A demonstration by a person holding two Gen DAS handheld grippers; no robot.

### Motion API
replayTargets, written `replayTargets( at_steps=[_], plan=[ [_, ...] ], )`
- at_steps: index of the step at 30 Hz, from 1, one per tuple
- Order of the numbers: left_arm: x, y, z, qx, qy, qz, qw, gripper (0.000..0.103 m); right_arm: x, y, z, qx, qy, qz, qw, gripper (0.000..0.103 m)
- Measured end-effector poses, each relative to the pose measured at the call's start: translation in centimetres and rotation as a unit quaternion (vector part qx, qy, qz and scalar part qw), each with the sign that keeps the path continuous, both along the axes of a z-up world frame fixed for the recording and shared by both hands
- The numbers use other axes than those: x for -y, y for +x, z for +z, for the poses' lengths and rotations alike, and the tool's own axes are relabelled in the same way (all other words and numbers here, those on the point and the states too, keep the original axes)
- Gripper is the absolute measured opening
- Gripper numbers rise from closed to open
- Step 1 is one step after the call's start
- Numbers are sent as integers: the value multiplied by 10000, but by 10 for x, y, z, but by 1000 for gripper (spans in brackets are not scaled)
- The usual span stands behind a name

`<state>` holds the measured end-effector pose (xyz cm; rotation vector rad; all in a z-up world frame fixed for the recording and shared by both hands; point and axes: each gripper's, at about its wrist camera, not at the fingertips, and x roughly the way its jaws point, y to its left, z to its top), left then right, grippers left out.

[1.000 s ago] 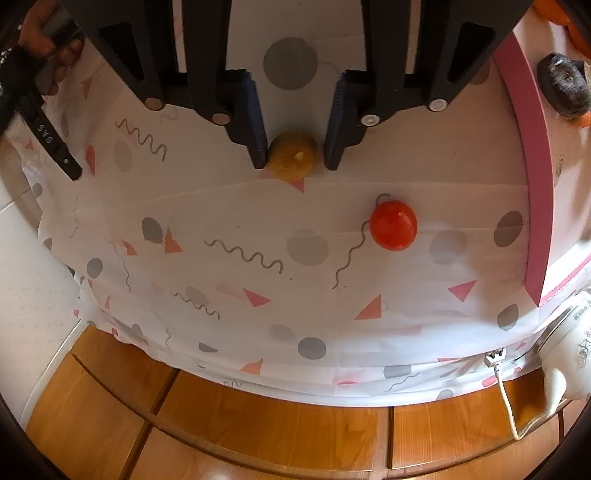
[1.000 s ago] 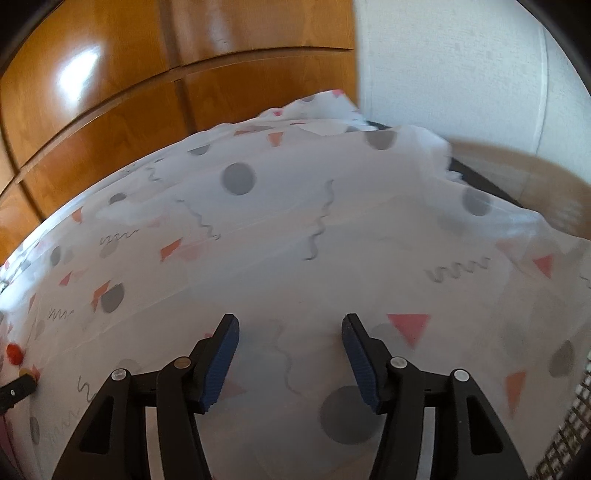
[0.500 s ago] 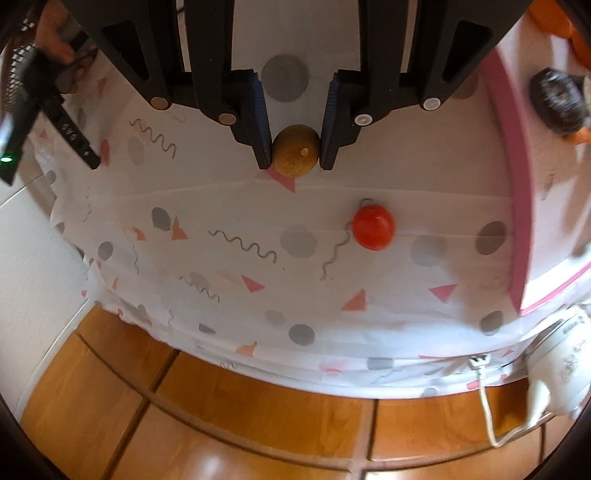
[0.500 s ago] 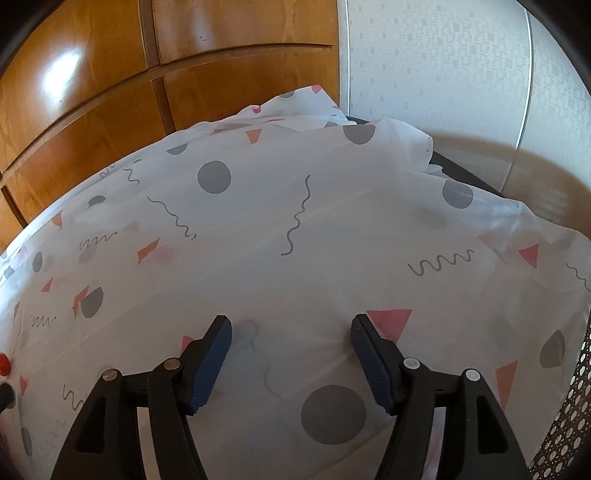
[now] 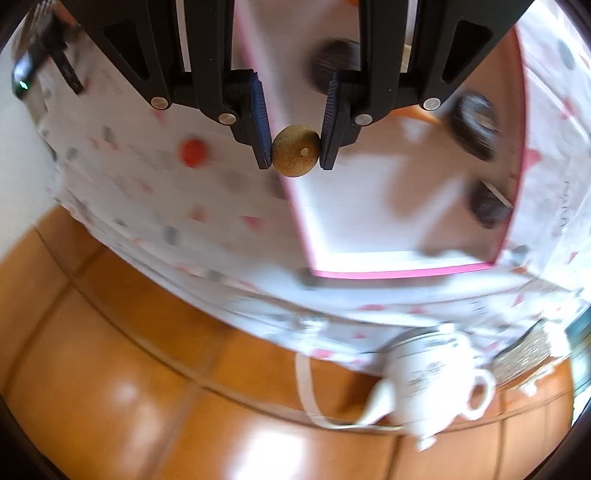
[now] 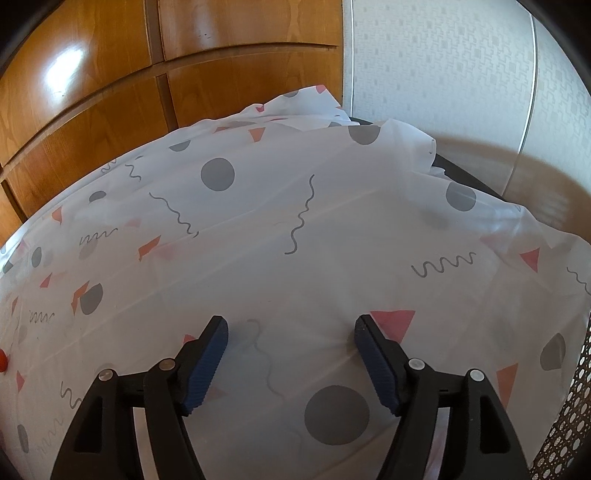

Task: Organize fruits
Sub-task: 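Carry the yellow-brown fruit into the pink tray and open the left tool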

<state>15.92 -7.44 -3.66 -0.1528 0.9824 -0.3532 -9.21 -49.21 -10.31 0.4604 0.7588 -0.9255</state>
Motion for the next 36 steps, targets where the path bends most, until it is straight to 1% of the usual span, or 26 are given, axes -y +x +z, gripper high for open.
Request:
replayTargets(
  at_steps=[3,7,14,17,18,20,22,27,29,31,33,35,36],
  plan=[
    [-16,17,-16,-222,123,215,9994,26,0,1,0,-14,-7,9,10000,73],
    [-23,25,-32,-337,292,326,9985,26,0,1,0,-34,-15,15,10000,74],
    [-20,26,-39,-270,459,308,9981,27,-1,2,0,-75,-33,28,10000,75],
    [-17,28,-39,-289,436,299,9982,27,-1,2,0,-70,-31,32,10000,75],
    [-18,27,-38,-272,427,318,9982,28,-1,2,0,-75,-33,30,10000,75],
    [-22,25,-35,-278,383,381,9982,34,-1,2,0,-74,-32,29,10000,75],
    [-27,20,-30,-240,329,476,9980,43,-1,2,0,-74,-32,29,10000,75],
    [-42,-2,-13,-67,358,696,9969,47,-1,2,-1,-77,-34,24,10000,75],
    [-48,-15,-4,89,411,761,9962,50,-1,2,-1,-85,-39,24,10000,75],
    [-55,-27,3,228,479,830,9951,57,-1,2,-1,-91,-42,29,9999,75],
    [-64,-39,9,319,503,937,9938,61,-1,2,-1,-91,-42,28,9999,75],
    [-72,-51,13,404,620,1080,9914,61,-1,2,-1,-94,-44,27,9999,75],
    [-77,-56,15,429,657,1144,9903,64,-1,2,-1,-94,-43,27,9999,75]
  ],
)
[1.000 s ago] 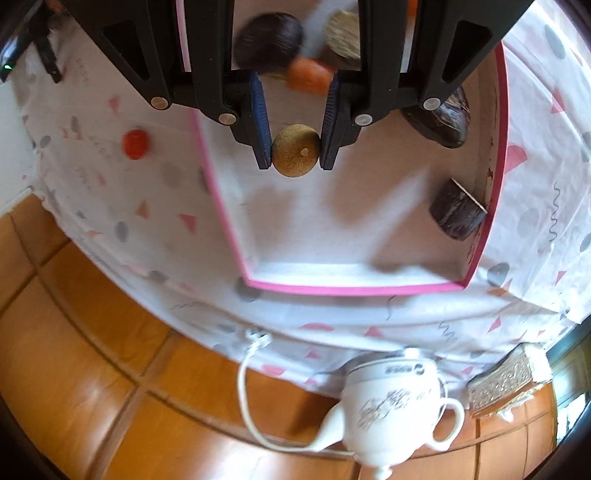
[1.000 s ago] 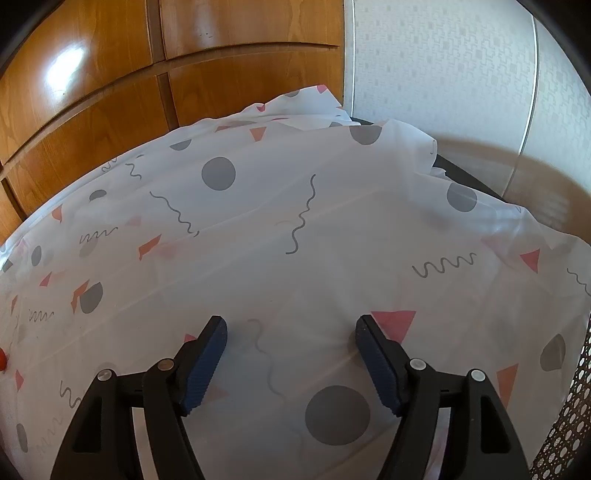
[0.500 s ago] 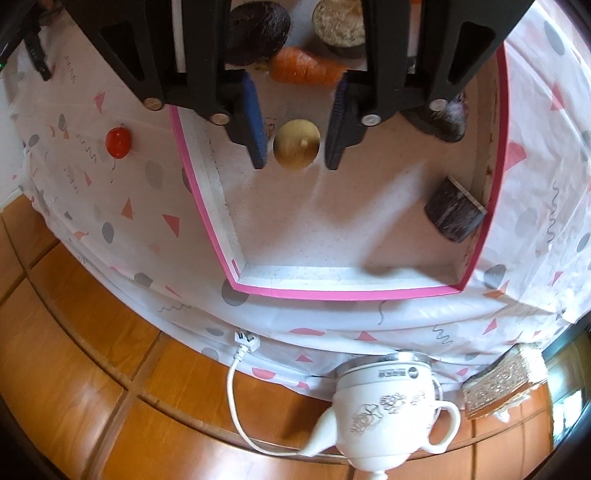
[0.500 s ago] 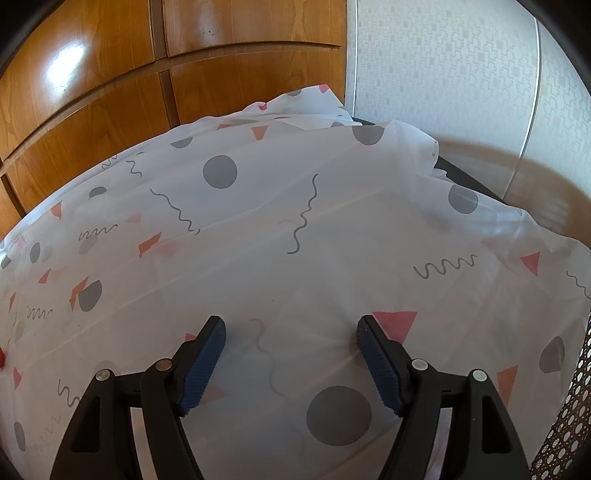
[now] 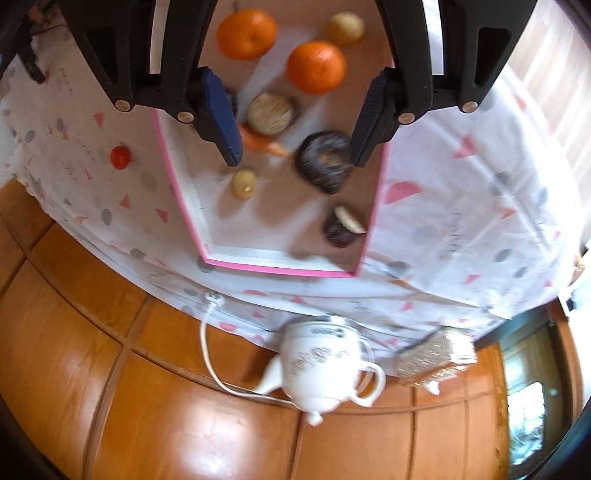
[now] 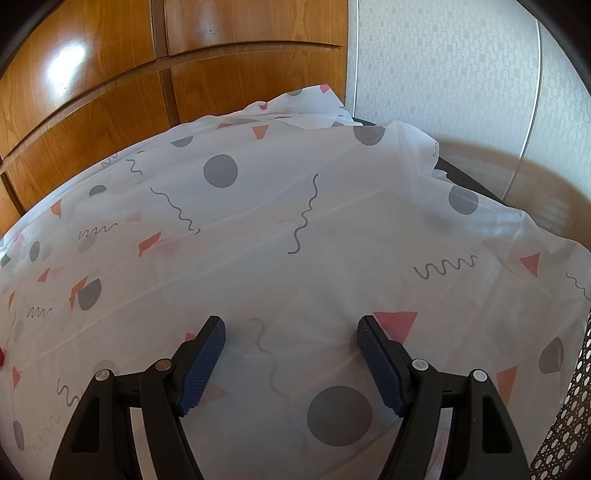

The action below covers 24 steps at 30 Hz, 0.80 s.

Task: Organize fruits
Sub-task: 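Carry the yellow-brown fruit into the pink tray and open the left tool, then grasp the red tomato on the cloth with the right tool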

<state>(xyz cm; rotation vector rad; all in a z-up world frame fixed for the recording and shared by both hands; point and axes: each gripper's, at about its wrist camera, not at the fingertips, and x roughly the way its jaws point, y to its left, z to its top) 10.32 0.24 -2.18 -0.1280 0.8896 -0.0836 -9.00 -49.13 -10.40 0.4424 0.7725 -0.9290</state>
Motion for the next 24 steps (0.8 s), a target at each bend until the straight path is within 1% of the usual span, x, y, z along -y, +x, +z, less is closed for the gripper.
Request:
replayTargets(
  at_steps=[4,5,12,19,24],
  plan=[
    [-19,-19,2,37,30,305,9995,77,1,1,0,-26,-7,21,10000,76],
    [-23,-24,2,51,30,373,9993,78,1,0,0,-31,-6,24,10000,76],
    [-50,-43,-3,-22,-175,665,9976,81,0,3,0,-107,-19,47,9999,76],
    [-68,-52,-13,-139,-259,878,9957,82,0,4,2,-181,-6,102,9998,76],
    [-77,-56,-17,-184,-314,987,9945,82,-5,10,4,-226,43,262,9994,76]
  ],
)
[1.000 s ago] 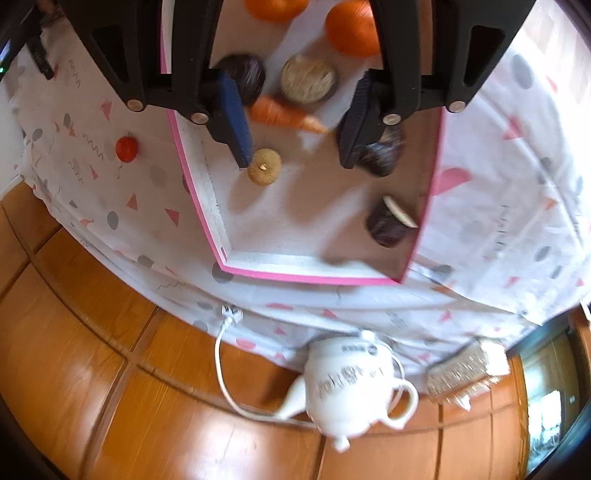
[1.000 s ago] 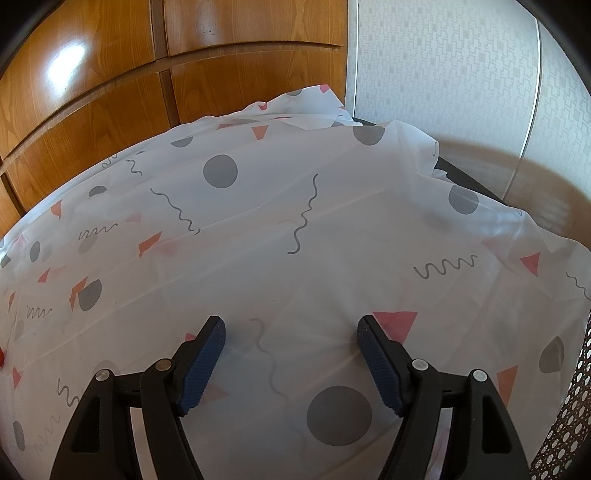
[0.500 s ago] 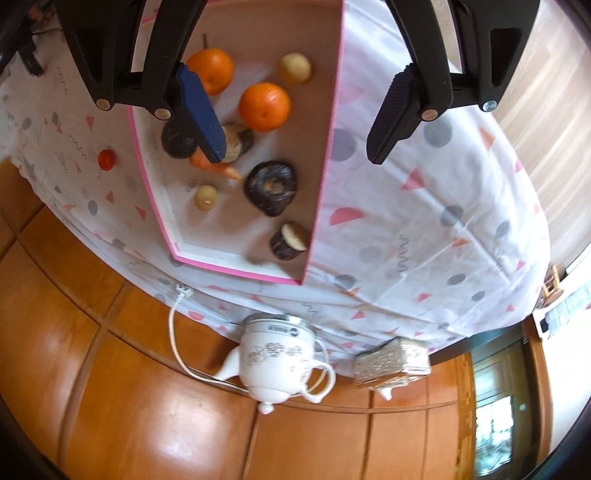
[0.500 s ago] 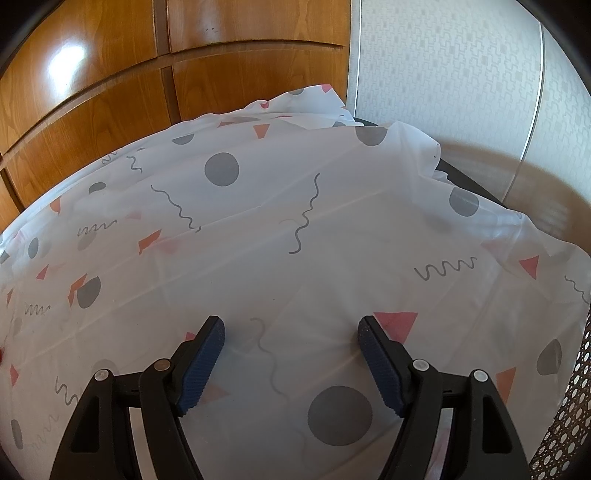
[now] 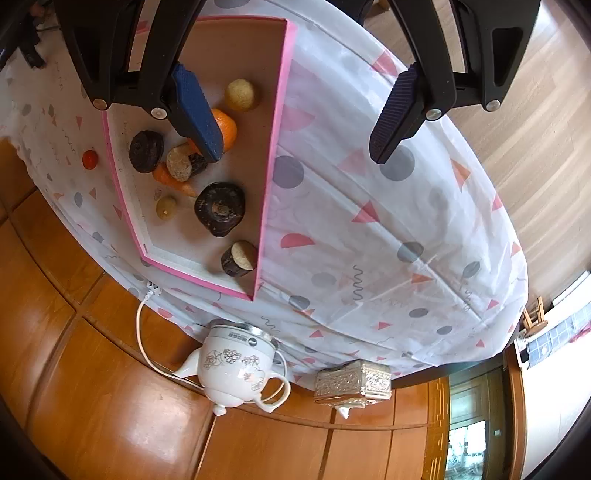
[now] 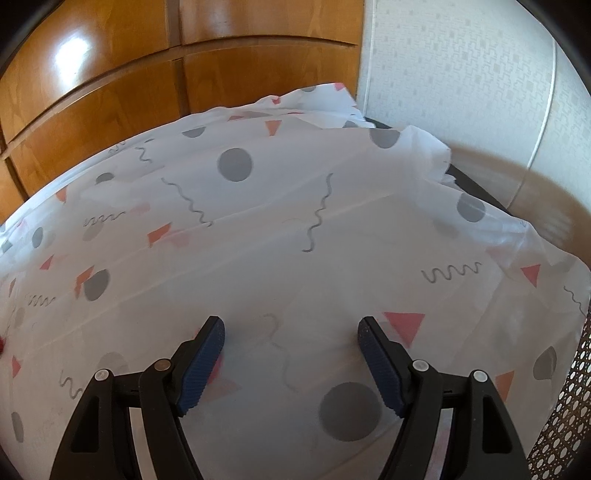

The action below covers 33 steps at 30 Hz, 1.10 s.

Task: Organize fruits
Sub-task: 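Grasp the red tomato on the cloth with the right tool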

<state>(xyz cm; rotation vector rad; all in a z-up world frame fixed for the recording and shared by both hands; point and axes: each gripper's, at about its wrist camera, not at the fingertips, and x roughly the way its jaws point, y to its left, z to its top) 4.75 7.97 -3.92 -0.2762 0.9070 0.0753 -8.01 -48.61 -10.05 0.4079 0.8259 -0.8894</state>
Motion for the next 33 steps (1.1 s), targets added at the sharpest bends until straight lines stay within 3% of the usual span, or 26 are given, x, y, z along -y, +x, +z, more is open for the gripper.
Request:
replayTargets(
  at_steps=[10,17,20,27,33],
  plan=[
    [-7,-3,-6,-100,-106,93,9999,84,-43,40,9,136,391,1111,9929,73],
    [-13,-5,-10,-149,-157,196,9996,84,-99,88,21,264,774,2424,9667,72],
    [-15,-6,-11,-139,-181,253,9994,84,-123,111,27,290,883,2925,9517,67],
    [-23,-10,-14,-187,-221,377,9989,85,-170,160,37,344,908,3632,9266,65],
    [-27,-12,-18,-267,-229,456,9983,86,-197,194,29,65,835,3894,9173,60]
  ],
)
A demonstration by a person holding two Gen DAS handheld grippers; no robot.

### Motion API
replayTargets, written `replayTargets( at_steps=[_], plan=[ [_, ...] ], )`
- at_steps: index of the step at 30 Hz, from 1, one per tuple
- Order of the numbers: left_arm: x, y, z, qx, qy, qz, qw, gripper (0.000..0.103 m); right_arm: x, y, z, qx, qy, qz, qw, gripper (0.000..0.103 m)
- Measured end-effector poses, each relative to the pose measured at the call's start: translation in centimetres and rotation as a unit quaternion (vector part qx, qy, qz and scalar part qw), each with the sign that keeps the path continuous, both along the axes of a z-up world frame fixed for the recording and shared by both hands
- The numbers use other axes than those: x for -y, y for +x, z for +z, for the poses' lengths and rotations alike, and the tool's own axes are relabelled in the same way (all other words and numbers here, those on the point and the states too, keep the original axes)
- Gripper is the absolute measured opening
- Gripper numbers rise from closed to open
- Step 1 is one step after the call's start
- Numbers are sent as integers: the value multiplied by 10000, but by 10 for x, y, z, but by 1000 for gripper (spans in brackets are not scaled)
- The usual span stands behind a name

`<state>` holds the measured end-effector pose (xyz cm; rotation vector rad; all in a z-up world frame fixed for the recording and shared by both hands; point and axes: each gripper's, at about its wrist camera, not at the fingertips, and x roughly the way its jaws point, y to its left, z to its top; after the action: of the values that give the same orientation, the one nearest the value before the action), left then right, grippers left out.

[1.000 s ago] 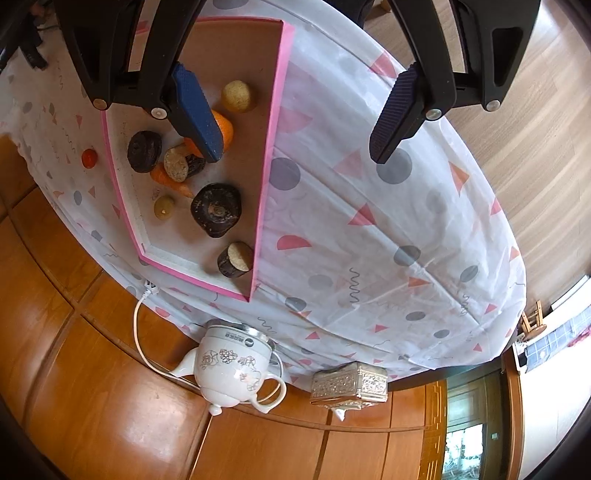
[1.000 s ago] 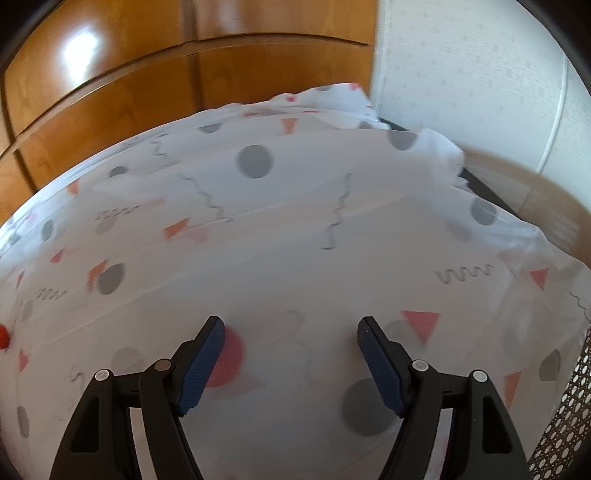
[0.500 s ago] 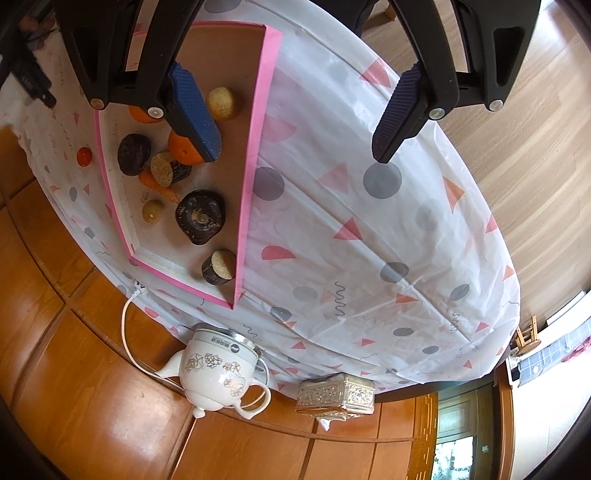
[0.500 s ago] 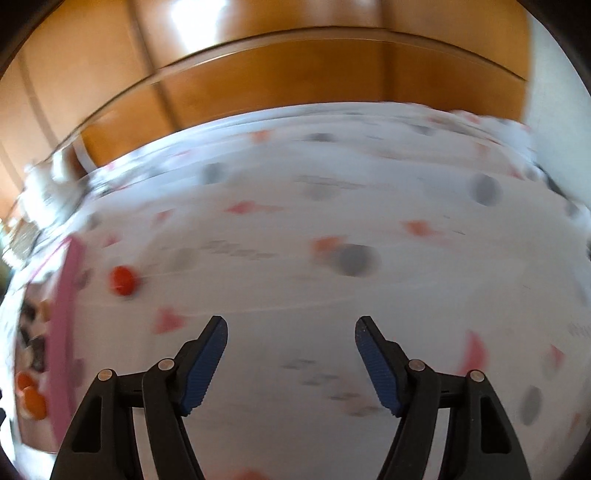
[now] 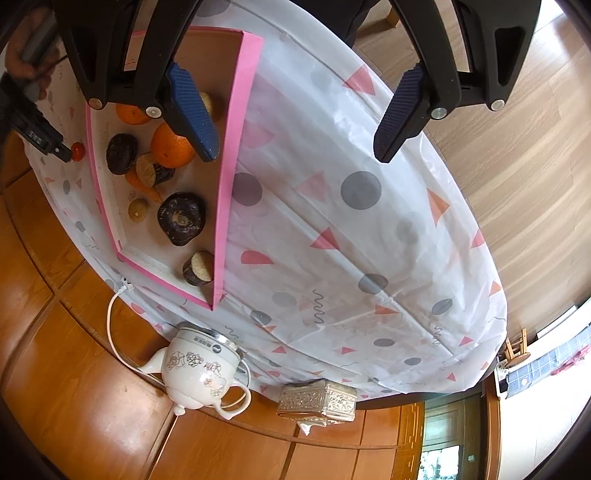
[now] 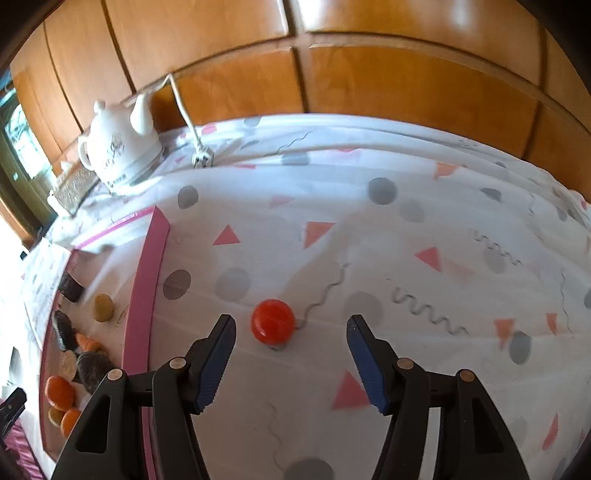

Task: Organize fruits
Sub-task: 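Grasp the red tomato on the cloth with the right tool, then carry the tomato into the pink tray and open the right tool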

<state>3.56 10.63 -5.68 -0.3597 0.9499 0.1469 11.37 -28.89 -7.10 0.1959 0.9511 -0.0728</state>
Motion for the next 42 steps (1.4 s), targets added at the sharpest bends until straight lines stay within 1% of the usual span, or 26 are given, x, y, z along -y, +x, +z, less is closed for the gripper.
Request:
replayTargets(
  at_steps=[1,2,4,5,10,18,33,42],
  plan=[
    [-1,0,-1,-11,-5,12,10000,86,-3,2,-3,-43,-9,40,10000,58],
    [-2,-1,-1,-21,-9,26,10000,86,-6,7,-6,-109,-23,88,9999,53],
    [-3,-1,-1,-29,-13,52,10000,86,-11,14,-15,-291,-145,162,9993,32],
    [-3,-1,-1,-27,-10,62,10000,86,-13,15,-18,-355,-140,217,9990,29],
    [-4,-1,-2,-44,-15,75,10000,86,-15,12,-19,-307,-220,319,9988,28],
    [-2,-3,-1,-12,-14,54,10000,86,-13,1,-12,-229,56,388,9990,28],
    [0,-9,6,60,-27,33,10000,86,-36,-33,9,63,365,887,9954,28],
    [1,-11,7,86,-50,22,9999,87,-58,-56,30,321,541,1354,9888,28]
  ],
)
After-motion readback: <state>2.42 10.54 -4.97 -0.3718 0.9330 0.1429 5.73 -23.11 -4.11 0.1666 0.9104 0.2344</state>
